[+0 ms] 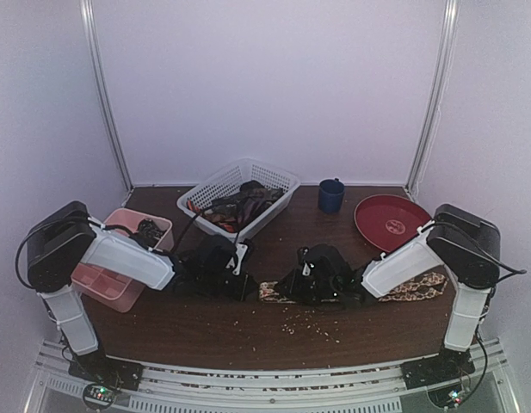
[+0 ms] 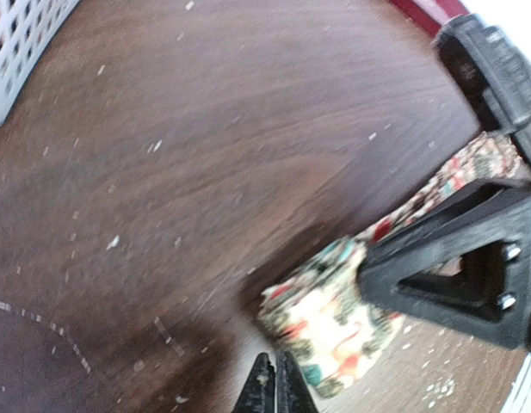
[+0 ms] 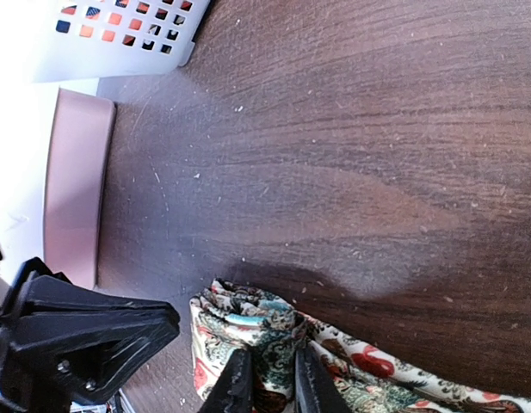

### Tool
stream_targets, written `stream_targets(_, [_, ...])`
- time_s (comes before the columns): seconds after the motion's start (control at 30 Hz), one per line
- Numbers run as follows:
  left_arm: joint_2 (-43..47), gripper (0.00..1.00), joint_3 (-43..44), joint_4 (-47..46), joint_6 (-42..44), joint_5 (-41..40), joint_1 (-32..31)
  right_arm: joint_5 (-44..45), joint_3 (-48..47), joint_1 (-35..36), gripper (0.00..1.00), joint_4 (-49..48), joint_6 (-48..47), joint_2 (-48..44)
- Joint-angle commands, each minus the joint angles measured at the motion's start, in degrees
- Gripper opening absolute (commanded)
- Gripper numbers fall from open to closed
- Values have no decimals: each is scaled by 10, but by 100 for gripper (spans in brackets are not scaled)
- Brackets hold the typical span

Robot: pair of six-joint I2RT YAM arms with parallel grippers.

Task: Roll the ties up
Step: Fold the tie at the center of the board.

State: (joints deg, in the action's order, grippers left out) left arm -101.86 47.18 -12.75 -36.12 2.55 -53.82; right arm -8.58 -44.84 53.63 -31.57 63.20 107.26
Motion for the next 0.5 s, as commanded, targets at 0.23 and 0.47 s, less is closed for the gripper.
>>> stream_targets(0.23, [-12, 0, -12, -12, -19, 3, 3, 24, 21, -3, 19, 6, -11, -1])
stream_targets(0.47, [-30, 0, -1, -38, -18, 34, 3, 33, 22, -4, 20, 18, -30, -17])
